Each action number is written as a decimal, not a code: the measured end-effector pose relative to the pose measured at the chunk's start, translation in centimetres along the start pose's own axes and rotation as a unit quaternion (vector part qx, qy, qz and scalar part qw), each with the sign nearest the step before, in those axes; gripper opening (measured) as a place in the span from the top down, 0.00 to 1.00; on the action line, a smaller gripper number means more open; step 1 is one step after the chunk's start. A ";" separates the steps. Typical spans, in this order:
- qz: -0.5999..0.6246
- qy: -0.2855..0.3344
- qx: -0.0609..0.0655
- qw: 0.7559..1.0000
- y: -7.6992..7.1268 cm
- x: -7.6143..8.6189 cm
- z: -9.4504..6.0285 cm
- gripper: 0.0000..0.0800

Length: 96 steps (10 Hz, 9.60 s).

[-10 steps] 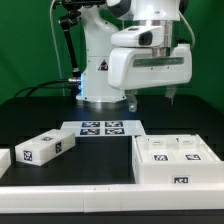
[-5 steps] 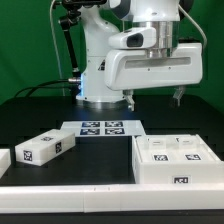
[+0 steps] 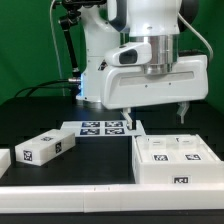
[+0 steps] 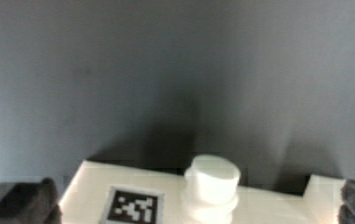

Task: Assemble cabinet

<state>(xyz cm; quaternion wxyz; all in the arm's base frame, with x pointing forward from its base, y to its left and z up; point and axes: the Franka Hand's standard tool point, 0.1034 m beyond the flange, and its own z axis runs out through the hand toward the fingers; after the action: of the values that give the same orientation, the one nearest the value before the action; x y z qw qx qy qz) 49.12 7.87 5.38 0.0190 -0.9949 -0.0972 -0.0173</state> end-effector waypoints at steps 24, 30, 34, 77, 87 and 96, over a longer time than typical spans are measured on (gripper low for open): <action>0.074 -0.016 0.012 0.997 -1.1 0.2 4.6 0.00; 0.064 -0.012 0.012 0.998 -1.5 -0.1 4.8 0.00; 0.071 0.002 0.015 0.997 -1.3 0.0 4.8 0.62; -0.062 -0.053 0.006 0.997 2.9 6.8 -8.8 0.68; -0.022 -0.036 -0.021 0.999 10.5 -0.6 -6.1 0.00; 0.036 -0.034 -0.020 0.999 12.4 -1.2 -6.1 0.00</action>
Offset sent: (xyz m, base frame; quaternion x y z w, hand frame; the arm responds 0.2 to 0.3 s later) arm 0.0000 0.0000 0.0000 0.0000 0.0000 0.0000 1.0000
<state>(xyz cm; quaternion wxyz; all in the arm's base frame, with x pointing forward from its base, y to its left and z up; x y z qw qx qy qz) 50.18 -4.79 11.03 -0.0037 -0.9980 -0.0612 0.0151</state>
